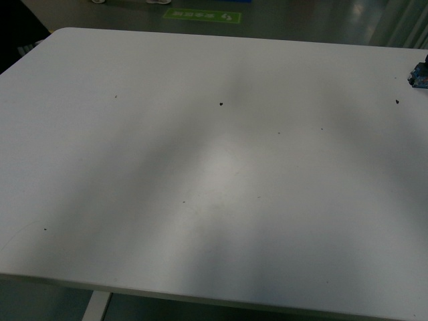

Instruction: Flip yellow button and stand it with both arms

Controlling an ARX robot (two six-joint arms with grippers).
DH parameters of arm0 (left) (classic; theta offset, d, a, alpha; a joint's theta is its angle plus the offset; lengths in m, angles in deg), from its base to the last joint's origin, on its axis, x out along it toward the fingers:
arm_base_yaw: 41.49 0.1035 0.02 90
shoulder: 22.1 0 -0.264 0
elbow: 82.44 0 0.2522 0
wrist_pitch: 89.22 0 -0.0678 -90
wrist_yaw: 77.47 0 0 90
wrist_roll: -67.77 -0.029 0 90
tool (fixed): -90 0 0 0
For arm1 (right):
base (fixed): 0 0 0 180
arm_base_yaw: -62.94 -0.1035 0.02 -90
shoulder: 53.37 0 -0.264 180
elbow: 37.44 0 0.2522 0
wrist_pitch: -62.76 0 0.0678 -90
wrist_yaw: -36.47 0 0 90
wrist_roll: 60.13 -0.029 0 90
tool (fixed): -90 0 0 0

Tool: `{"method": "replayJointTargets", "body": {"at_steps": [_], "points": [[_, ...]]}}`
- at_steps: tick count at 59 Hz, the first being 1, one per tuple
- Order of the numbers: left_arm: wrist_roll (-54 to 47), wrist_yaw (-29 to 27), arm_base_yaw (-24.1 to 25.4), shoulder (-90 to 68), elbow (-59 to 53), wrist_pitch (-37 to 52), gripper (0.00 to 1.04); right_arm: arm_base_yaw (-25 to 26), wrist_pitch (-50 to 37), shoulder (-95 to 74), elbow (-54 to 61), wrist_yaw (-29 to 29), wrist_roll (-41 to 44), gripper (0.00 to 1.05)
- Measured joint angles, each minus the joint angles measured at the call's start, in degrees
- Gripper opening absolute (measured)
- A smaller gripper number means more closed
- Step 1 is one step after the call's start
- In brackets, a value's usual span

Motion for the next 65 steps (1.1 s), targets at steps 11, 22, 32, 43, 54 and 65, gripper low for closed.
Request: {"method": "replayJointTargets", "body": {"at_steps": [11, 22, 32, 43, 54, 65], "points": [[0.0, 0.1, 0.0, 0.0, 0.0, 0.0, 0.91, 1.5, -1.2, 0.0, 0.0, -0.3, -0.3, 0.33], [0.0, 0.1, 0.0, 0.0, 0.0, 0.0, 0.98, 3.5, -1.7, -0.3, 0.0, -1.6, -0.5, 0.33], [0.0, 0.1, 0.0, 0.0, 0.0, 0.0, 0.98, 4.1, -1.3, 0.0, 0.5, -1.5, -0.4, 0.33], [-10.1, -17.9, -1.4, 3.1, -1.4, -11.2, 0.90, 3.9, -0.4, 1.8, 2.7, -1.3, 0.1, 0.33], [-59.1, -59.3, 0.5, 19.3, -19.2, -28.6, 0.59, 4.3, 0.3, 3.1, 4.1, -1.0, 0.8, 0.33], [-82.6, -58.7, 7.4, 30.4, -36.1, -23.4, 0.27, 4.9, 0.0, 4.1, 5.7, -1.7, 0.8, 0.33]]}}
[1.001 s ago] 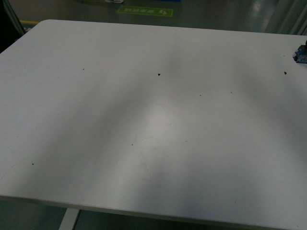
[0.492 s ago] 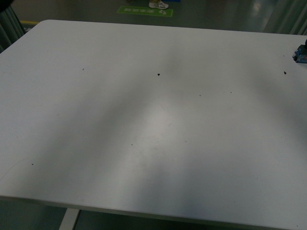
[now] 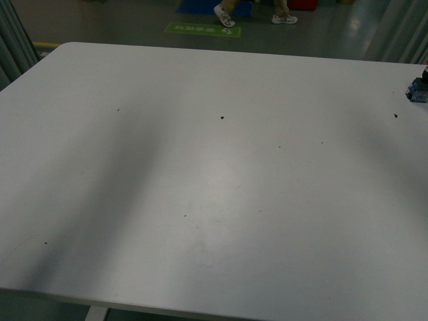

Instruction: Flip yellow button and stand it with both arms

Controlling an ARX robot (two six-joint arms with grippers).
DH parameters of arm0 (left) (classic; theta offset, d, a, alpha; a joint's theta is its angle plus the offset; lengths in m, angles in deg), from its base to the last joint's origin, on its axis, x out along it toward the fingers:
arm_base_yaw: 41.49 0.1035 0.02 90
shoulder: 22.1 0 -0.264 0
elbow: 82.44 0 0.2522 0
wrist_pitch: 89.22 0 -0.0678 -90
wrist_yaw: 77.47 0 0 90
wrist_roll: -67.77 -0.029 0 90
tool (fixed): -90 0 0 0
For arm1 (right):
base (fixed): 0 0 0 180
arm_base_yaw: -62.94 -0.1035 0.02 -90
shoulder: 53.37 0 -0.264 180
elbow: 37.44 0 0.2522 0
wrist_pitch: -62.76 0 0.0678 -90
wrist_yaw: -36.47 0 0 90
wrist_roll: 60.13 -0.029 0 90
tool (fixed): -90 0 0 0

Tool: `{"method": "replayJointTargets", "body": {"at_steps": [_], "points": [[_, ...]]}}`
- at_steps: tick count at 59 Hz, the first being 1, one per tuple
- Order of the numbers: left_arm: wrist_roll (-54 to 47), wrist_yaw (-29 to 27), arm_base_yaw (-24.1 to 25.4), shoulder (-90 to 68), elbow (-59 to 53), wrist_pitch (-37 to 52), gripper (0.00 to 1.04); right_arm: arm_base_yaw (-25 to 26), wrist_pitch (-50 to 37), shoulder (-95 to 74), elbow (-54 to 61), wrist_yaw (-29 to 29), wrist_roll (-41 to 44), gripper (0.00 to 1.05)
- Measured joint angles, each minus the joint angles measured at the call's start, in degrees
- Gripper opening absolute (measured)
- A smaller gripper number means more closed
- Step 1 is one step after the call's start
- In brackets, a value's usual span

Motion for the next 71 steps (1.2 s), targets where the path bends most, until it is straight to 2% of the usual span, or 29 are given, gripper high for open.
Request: {"method": "replayJointTargets", "body": {"at_steps": [6, 8, 22, 47, 50, 52, 57, 71], "points": [[-3.7, 3.5, 2.1, 4.9, -7.8, 1.6, 0.07, 0.4, -0.5, 0.5, 1.2, -0.7, -0.1, 0.33], [-4.0, 4.3, 2.7, 6.2, -9.5, 1.9, 0.03, 0.7, -0.9, 0.7, 1.6, -0.9, -0.3, 0.33], [-5.6, 9.5, 8.7, 17.9, -21.7, 2.5, 0.04, 3.5, -2.2, 2.1, 4.5, -3.4, -0.9, 0.33], [-6.0, 14.4, 13.6, 33.8, -30.8, -4.5, 0.04, 8.0, -1.2, 5.1, 5.7, -4.7, -0.6, 0.33], [-6.0, 18.3, 16.2, 36.1, -31.7, -5.9, 0.04, 8.6, -0.3, 5.2, 5.7, -4.7, -0.1, 0.33], [-6.0, 18.8, 17.1, 36.1, -32.6, -4.5, 0.04, 8.9, 0.5, 5.2, 5.7, -4.5, 0.5, 0.33], [-6.0, 18.9, 18.3, 37.5, -34.4, -4.3, 0.04, 9.1, 2.8, 5.6, 5.7, -3.9, 2.1, 0.33], [-6.0, 19.3, 18.5, 48.8, -34.8, -14.1, 0.04, 9.5, 1.9, 5.7, 5.7, -4.5, 4.8, 0.33]]}}
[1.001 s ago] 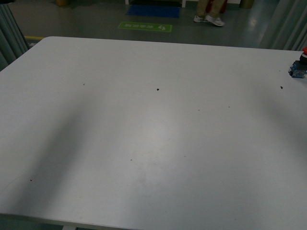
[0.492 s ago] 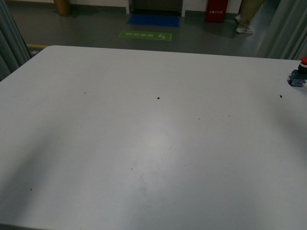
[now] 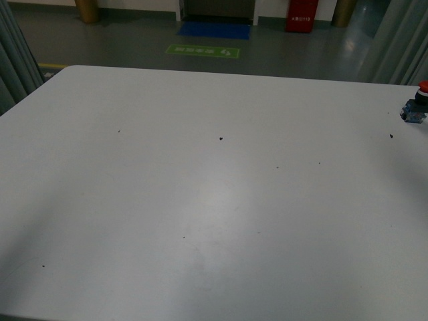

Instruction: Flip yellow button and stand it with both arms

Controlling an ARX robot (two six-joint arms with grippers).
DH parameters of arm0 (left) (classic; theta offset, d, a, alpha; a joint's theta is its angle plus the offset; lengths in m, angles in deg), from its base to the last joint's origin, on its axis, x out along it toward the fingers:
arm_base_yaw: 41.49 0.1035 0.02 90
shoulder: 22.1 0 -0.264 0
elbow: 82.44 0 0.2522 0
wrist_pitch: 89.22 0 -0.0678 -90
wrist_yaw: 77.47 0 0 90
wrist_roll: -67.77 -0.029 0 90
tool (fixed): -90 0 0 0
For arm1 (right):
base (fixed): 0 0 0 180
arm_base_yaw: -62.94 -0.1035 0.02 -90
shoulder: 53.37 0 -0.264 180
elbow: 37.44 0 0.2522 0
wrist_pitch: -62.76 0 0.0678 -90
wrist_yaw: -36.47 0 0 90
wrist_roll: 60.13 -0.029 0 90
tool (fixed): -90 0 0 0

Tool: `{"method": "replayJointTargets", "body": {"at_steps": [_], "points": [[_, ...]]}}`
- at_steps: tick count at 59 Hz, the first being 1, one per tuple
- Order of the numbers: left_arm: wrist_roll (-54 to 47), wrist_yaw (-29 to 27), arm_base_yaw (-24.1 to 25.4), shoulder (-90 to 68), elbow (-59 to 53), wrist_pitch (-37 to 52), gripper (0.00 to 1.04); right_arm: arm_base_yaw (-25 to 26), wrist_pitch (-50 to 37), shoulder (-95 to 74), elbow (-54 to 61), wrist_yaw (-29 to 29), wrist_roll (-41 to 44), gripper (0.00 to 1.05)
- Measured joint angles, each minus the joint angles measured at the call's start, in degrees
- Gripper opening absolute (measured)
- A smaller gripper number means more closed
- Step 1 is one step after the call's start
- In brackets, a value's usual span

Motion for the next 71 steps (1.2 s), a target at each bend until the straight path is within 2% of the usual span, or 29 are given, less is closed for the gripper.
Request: {"method": "replayJointTargets", "body": {"at_steps": [18, 31, 56, 63, 71], "points": [[0.0, 0.0, 0.0, 11.6, 0.0, -10.7, 0.04, 0.7, 0.7, -1.0, 0.0, 0.2, 2.1, 0.33], [0.0, 0.0, 0.0, 18.9, 0.0, -17.9, 0.04, 3.0, 1.1, -0.7, 0.4, -0.7, 3.2, 0.33], [0.0, 0.0, 0.0, 26.3, 0.0, -25.3, 0.04, 4.9, 2.7, -1.1, 0.4, -0.7, 6.3, 0.33], [0.0, 0.0, 0.0, 34.1, 0.0, -34.9, 0.04, 5.3, 2.7, -1.4, 0.4, -0.6, 6.6, 0.33], [0.0, 0.0, 0.0, 36.2, 0.0, -35.4, 0.04, 6.1, 3.9, -1.9, 0.4, -0.7, 8.1, 0.33]]}}
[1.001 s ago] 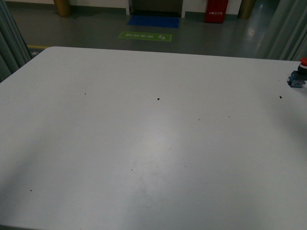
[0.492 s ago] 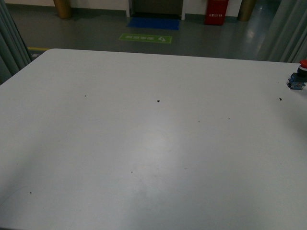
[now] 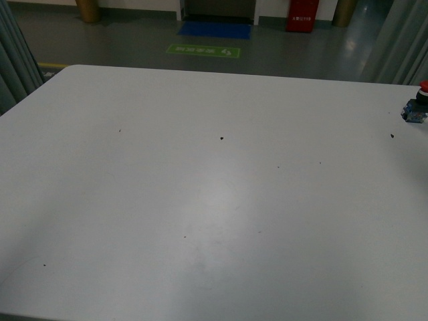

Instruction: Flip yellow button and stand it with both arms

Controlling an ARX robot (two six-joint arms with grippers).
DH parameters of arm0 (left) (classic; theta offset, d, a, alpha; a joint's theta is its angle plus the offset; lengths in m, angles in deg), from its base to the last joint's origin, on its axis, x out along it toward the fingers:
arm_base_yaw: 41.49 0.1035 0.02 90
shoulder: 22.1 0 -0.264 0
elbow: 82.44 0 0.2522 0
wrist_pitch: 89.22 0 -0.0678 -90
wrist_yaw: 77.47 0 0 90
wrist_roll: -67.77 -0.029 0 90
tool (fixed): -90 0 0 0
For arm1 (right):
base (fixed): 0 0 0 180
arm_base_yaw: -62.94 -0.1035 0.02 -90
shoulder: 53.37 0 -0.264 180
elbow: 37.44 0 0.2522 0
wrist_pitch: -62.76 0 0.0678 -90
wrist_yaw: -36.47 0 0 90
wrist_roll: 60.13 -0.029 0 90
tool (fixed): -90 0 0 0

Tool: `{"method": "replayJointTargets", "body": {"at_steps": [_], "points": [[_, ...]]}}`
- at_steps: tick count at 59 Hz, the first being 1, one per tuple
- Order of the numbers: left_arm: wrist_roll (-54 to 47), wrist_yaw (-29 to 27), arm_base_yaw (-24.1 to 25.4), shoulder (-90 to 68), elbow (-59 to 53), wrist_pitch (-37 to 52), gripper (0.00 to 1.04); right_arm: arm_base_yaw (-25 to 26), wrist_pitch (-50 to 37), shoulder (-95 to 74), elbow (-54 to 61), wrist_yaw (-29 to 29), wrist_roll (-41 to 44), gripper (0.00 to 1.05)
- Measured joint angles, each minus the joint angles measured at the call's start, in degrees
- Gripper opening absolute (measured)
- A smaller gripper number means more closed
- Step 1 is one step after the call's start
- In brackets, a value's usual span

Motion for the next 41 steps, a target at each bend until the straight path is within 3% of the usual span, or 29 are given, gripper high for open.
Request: {"method": "replayJointTargets", "body": {"at_steps": [22, 37, 41], "points": [[0.0, 0.0, 0.0, 0.0, 0.0, -0.2, 0.06, 1.7, 1.2, 0.0, 0.0, 1.3, 6.5, 0.33], [0.0, 0.0, 0.0, 0.0, 0.0, -0.2, 0.51, 1.4, 0.4, -4.3, -1.2, 5.6, 17.9, 0.33], [0.0, 0.0, 0.0, 0.0, 0.0, -0.2, 0.67, 0.9, -1.2, -7.0, -2.6, 7.6, 23.5, 0.33]]}}
